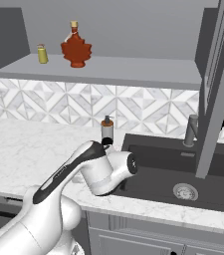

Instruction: Put the shaker and condiment bottle from the counter next to their counterparts in the cabinet.

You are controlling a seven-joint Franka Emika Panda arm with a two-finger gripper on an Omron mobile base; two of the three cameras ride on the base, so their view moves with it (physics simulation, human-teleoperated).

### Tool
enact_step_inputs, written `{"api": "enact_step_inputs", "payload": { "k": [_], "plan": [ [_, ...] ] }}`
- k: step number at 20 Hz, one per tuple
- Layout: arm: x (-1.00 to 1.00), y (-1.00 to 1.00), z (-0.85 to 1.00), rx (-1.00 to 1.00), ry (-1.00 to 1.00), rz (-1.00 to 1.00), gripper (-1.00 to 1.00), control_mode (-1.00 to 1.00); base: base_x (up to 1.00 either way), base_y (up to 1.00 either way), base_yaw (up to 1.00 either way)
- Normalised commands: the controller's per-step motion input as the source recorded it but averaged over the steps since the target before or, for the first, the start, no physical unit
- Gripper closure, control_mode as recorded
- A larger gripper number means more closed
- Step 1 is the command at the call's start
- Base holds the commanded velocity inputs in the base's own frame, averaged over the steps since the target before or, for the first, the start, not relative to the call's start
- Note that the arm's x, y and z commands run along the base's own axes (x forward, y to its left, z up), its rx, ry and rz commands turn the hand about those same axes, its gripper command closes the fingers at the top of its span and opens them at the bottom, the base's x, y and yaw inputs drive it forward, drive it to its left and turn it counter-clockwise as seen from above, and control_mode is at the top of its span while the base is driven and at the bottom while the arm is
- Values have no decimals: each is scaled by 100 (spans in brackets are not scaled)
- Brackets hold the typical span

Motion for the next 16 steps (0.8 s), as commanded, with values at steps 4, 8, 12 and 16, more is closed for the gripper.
{"api": "enact_step_inputs", "payload": {
  "k": [4,8,12,16],
  "plan": [
    [0,22,64,0,-4,0,100,-100,0,0,0],
    [0,23,65,-1,-5,0,100,-100,0,0,0],
    [-2,29,61,-2,-5,0,100,-100,0,0,0],
    [-7,41,57,-4,-8,-1,100,-100,0,0,0]
  ]
}}
